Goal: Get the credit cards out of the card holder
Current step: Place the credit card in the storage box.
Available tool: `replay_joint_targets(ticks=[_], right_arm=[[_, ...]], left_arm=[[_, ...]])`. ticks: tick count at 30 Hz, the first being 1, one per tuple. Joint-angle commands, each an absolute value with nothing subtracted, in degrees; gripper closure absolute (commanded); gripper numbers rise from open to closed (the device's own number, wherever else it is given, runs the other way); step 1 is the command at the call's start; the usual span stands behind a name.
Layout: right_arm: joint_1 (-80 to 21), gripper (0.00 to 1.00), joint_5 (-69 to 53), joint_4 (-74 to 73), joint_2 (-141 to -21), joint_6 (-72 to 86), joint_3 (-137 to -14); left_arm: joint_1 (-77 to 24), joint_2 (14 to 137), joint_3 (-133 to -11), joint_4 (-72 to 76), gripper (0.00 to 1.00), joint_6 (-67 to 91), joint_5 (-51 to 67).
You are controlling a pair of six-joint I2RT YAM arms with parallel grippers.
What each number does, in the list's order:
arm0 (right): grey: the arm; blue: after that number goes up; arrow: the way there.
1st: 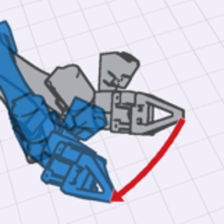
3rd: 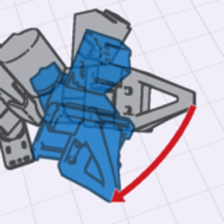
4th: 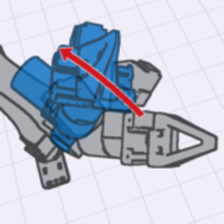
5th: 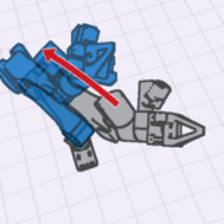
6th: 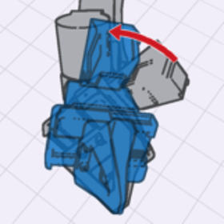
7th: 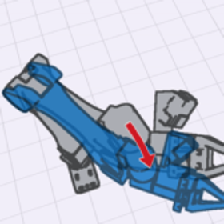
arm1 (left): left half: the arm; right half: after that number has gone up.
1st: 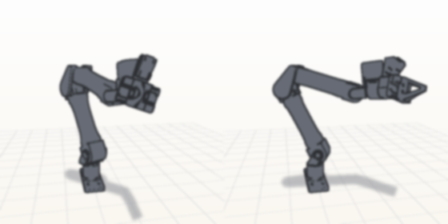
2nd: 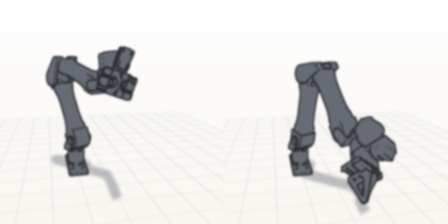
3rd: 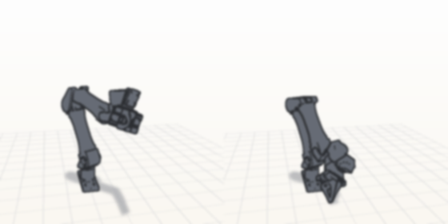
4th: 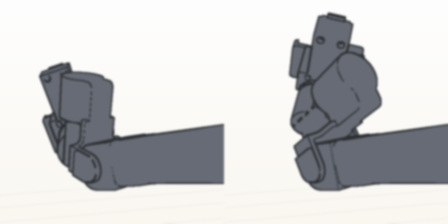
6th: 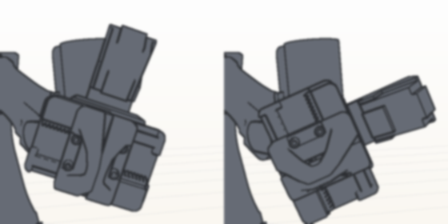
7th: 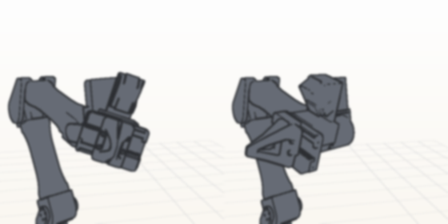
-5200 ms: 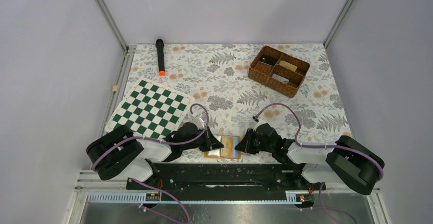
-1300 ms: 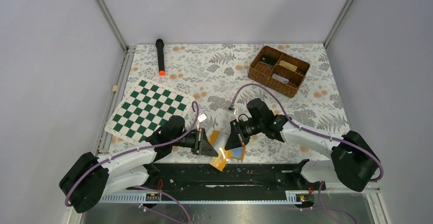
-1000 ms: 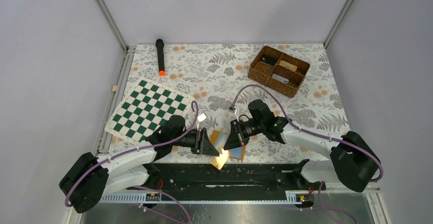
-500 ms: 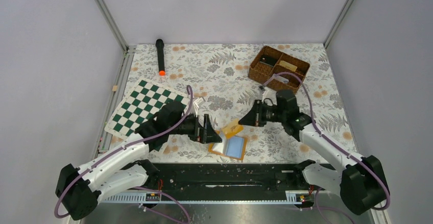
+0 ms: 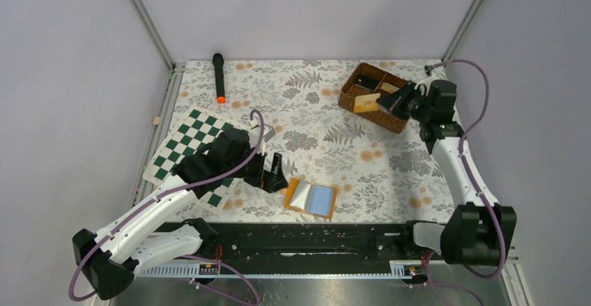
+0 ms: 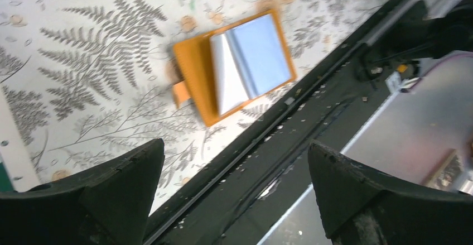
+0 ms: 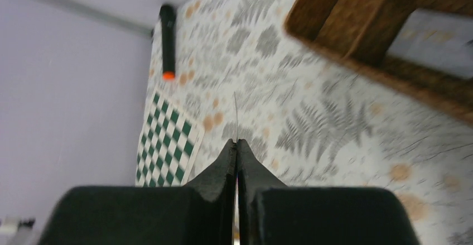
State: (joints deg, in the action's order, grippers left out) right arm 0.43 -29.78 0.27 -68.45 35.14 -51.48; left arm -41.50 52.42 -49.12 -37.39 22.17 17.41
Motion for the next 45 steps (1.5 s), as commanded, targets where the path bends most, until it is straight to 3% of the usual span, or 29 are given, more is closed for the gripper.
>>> replay_joint_targets(ticks=[1,9,19,37,45], right_arm=[[6.5,1.0,-25.0,0.4,-75.8,34.2,-60.2],[12.0,1.0,-23.3,-6.2,-94.8,32.0,-78.2],[13.8,1.0,-21.8,-2.0,-107.2,35.0,-84.2],[16.0,1.0,-24.4,10.3,-111.8,44.0,-82.4],[16.3,1.0,-24.6,8.9,-113.3,43.9,-83.1]], left_arm=[[-41.3,54.7,-51.3,-42.3,0.01,18.2,10.6],[-41.3,54.0,-51.0,-42.3,0.01,17.8,10.0],[-41.2,53.1,-51.3,-42.5,0.01,17.6,7.7],[-41.3,52.9,-51.0,-42.5,0.01,17.8,7.1],[-41.3,53.1,-51.1,-42.6,0.01,17.7,7.4]])
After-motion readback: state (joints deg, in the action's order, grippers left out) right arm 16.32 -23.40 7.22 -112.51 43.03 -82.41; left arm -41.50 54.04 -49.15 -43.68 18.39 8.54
